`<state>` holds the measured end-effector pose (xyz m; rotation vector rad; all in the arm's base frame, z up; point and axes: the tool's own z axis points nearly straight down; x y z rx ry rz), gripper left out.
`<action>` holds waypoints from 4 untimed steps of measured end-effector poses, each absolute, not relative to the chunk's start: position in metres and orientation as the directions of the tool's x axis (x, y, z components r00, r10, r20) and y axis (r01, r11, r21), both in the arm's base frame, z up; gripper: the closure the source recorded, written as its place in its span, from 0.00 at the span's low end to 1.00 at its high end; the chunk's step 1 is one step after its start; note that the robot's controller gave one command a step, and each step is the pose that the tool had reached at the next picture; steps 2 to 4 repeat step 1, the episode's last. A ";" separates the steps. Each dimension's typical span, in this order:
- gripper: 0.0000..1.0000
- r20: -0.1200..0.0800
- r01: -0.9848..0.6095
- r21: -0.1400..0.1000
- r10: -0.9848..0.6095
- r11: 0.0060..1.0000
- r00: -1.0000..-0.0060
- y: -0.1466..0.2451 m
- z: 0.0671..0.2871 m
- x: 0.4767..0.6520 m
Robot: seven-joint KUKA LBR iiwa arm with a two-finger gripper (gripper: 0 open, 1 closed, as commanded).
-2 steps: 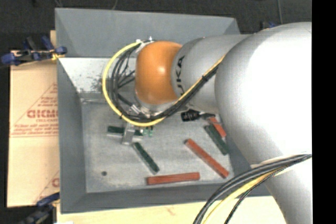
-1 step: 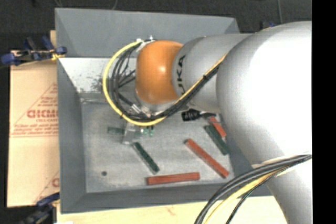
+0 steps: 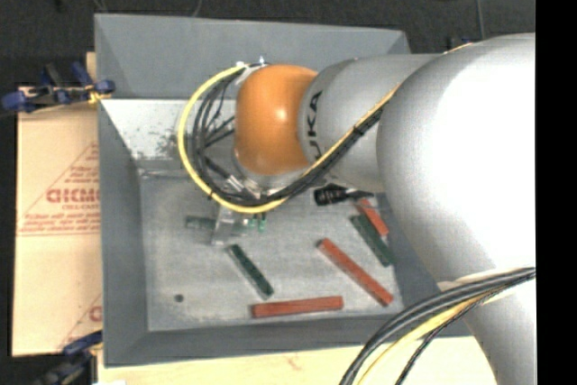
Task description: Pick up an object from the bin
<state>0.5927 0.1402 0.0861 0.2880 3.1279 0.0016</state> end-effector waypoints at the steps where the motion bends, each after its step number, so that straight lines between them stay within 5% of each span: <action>1: 1.00 -0.003 0.183 0.002 0.183 0.983 -0.983 0.140 0.095 0.594; 4: 1.00 -0.003 0.183 0.002 0.183 0.983 -0.983 0.140 0.095 0.594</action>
Offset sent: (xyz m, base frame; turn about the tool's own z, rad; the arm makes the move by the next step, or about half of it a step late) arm -0.0002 0.0002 0.0594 0.0000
